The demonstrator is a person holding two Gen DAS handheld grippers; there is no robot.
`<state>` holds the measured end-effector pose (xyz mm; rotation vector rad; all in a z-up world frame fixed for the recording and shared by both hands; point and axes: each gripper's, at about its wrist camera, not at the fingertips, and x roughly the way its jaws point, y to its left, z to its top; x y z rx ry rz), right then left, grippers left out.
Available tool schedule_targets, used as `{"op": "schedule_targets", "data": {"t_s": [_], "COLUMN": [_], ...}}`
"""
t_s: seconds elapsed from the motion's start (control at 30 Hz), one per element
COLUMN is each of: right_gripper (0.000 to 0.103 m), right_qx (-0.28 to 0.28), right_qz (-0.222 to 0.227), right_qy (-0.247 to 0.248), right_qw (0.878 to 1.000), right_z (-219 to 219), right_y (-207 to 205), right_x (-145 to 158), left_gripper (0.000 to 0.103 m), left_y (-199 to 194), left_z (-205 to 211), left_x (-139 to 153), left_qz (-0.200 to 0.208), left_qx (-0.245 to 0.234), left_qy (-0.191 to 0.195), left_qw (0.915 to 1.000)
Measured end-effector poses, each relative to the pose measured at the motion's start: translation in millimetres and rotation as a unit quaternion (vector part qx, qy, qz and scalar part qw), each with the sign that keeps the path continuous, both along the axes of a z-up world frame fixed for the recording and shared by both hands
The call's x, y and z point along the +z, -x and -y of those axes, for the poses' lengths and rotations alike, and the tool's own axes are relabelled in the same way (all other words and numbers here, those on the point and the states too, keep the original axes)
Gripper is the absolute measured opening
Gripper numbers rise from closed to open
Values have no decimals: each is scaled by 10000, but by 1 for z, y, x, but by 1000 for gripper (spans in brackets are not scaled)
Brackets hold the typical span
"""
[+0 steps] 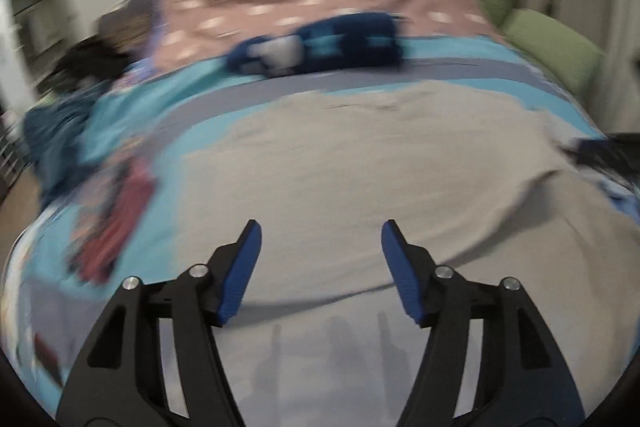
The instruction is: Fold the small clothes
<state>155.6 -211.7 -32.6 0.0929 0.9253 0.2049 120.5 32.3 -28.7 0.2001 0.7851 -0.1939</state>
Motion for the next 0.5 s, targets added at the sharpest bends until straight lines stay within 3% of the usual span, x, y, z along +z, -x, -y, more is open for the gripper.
{"op": "schedule_targets", "data": {"t_s": [0.07,0.17,0.23,0.27,0.43,0.5], "right_gripper": [62,59,25,2,2,5], "right_qx": [509,552,119,-48,-737,-656], "right_qz": [173,130,105,99,-23,-122], "right_qy": [1150,2127,2597,2775,2461,2739], "right_qw": [9919,9755,9656,9607,9664,9594], "right_z": [-47,-88,-92,-90,-53,-46], "right_y": [12,5,-9,-14,-11,4], "right_x": [-2,-22,-35,-39,-26,-22], "left_gripper": [66,69,69,69,69,69], "left_y": [2,2,6,8,4,-5], "left_z": [-40,-90,-112,-116,-115,-112], "left_x": [-2,-9,-20,-26,-42,-45], "left_qz": [-35,-222,-452,-545,-630,-597], "left_qx": [551,1178,1307,1284,1088,1006], "left_qy": [7,152,369,399,340,319], "left_qw": [9985,9927,9897,9894,9915,9926]}}
